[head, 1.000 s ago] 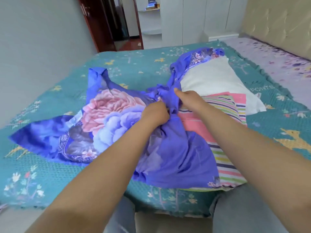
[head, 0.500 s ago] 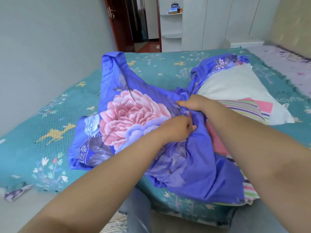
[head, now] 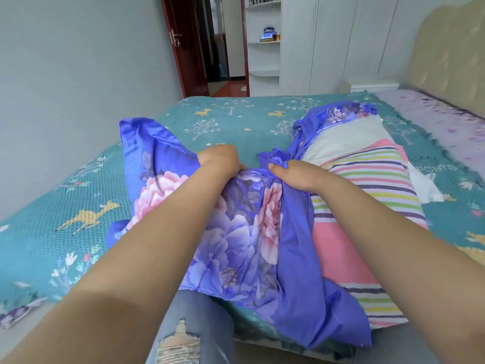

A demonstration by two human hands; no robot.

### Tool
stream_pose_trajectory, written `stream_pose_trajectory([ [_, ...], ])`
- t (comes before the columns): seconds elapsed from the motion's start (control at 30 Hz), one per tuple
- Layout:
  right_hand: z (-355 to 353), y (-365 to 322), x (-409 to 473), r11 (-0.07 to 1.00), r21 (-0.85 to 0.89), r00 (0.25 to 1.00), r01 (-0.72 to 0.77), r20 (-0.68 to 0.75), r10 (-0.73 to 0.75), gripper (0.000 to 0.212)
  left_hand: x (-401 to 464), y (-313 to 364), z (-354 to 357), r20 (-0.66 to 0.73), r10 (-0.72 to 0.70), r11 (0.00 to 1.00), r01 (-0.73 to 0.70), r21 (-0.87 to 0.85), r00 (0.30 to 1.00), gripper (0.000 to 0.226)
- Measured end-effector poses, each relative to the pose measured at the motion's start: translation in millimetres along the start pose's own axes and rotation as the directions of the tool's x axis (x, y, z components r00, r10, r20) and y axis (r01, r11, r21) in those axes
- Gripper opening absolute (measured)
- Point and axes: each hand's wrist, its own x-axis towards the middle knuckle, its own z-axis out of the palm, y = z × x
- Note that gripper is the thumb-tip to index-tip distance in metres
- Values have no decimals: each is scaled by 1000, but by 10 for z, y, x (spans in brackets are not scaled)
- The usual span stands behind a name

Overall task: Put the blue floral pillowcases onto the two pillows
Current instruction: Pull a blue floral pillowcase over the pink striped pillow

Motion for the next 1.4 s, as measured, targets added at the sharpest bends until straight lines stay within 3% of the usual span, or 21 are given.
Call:
stream_pose_trajectory([
  [0.13,34,24,-90,991,135,1000,-22,3,22,57,-58,78,-3,-116,54,998,-49,38,992,28],
  [0.2,44,5,-157,963,271,1000,0,-7,2,50,-87,132,-47,-165,46,993,-63,-96,985,31],
  [0.27,79,-24,-172,892,450,998,48,-61,-23,40,-94,305,-119,-151,-5,936,-48,-349,988,34],
  [0.33,221,-48,-193,813,573,992,98,-120,-35,26,-124,571,-148,-74,3,763,-50,-644,997,33],
  [0.4,395,16,-224,716,693,990,83,-142,24,20,-200,828,-60,45,74,450,7,-893,996,26],
  [0.47,520,104,-281,599,799,986,62,-144,90,30,-248,916,80,120,137,202,91,-975,983,26],
  [0.5,540,132,-306,572,818,985,60,-140,98,36,-252,895,142,124,161,173,95,-980,979,31],
  [0.53,539,126,-321,569,821,986,49,-129,101,48,-236,847,178,111,178,193,76,-978,978,36],
  [0.6,515,121,-285,646,761,991,58,-124,57,60,-162,700,165,60,158,379,-4,-925,986,36],
  [0.63,481,72,-296,693,717,994,77,-113,7,46,-125,597,147,40,127,501,-29,-865,991,31],
  [0.7,421,-11,-254,793,602,992,96,-122,-27,22,-66,383,115,-4,68,611,-45,-791,998,32],
  [0.77,401,-75,-178,920,384,989,81,-148,-25,19,-64,210,101,-42,65,673,-75,-736,997,36],
  [0.83,373,-150,-129,984,175,981,30,-192,4,24,-96,90,109,-60,105,797,-120,-591,993,43],
  [0.93,355,-154,-111,974,222,953,-38,-284,102,36,-78,-168,26,-173,109,900,-171,-400,979,32],
  [1.03,321,-133,-121,951,310,922,0,-369,120,48,108,-657,-56,-255,-34,985,-11,-174,966,40],
  [1.1,246,-176,-141,938,346,933,-8,-336,131,44,182,-982,-59,-213,-222,969,192,-152,951,55],
  [1.17,131,-254,-147,906,420,953,-55,-248,173,35,219,-1225,-28,-179,-403,888,335,-316,898,65],
  [1.23,17,-319,-140,875,474,960,-98,-187,208,37,264,-1379,-25,-96,-497,755,375,-538,863,67],
  [1.3,-54,-383,-115,869,483,959,-109,-178,219,36,320,-1472,-53,-11,-491,661,365,-656,871,61],
  [1.37,-56,-433,-57,806,584,954,-99,-173,243,28,324,-1512,-68,24,-436,639,328,-695,900,47],
  [1.4,-51,-454,-35,728,678,948,-101,-158,278,42,302,-1510,-85,29,-420,614,308,-727,907,43],
])
